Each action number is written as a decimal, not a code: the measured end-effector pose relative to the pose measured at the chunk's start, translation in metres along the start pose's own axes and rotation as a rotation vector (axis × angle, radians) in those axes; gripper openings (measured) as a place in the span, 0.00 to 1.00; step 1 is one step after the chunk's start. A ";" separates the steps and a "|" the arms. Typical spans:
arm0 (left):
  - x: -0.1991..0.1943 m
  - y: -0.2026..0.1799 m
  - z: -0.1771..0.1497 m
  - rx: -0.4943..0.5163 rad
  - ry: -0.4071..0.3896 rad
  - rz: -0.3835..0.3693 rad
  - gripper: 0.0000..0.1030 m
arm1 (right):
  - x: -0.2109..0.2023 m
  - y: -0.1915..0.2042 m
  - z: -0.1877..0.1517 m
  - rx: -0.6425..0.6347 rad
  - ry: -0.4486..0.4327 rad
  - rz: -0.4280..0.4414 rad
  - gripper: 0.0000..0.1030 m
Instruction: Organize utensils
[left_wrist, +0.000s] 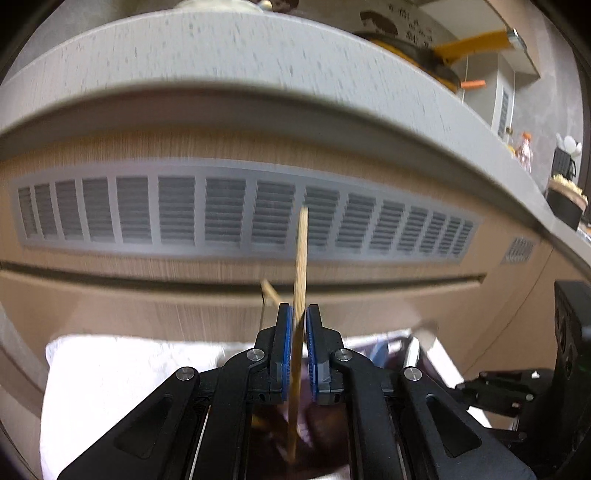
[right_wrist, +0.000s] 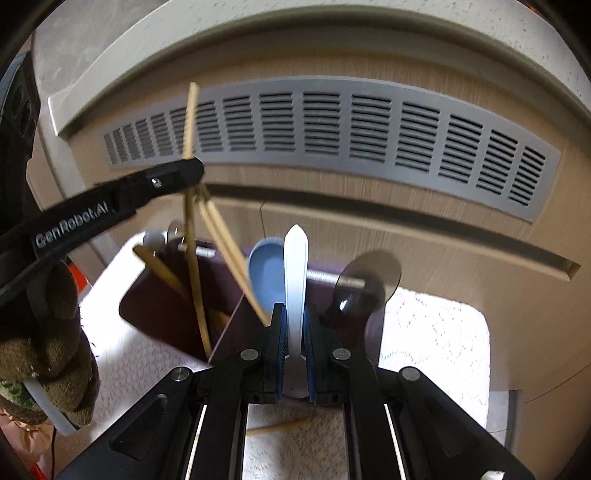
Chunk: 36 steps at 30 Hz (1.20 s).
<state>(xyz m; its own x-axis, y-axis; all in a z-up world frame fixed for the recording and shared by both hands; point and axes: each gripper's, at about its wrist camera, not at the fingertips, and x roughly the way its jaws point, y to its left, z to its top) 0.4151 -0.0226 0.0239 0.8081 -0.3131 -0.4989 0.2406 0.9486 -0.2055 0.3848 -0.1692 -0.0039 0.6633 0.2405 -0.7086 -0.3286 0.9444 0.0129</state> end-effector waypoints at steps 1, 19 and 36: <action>-0.001 -0.001 -0.003 0.002 0.008 0.004 0.09 | 0.000 0.002 -0.004 -0.005 0.005 -0.002 0.13; -0.136 -0.036 -0.063 0.002 -0.002 0.093 0.94 | -0.110 0.014 -0.065 0.137 -0.133 0.002 0.73; -0.214 -0.063 -0.145 -0.002 -0.009 0.267 1.00 | -0.171 0.023 -0.160 0.229 -0.212 -0.152 0.85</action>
<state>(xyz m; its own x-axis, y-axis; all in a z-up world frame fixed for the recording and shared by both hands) 0.1493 -0.0218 0.0215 0.8477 -0.0512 -0.5279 0.0173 0.9975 -0.0690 0.1564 -0.2242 0.0051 0.8260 0.1122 -0.5523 -0.0722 0.9930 0.0938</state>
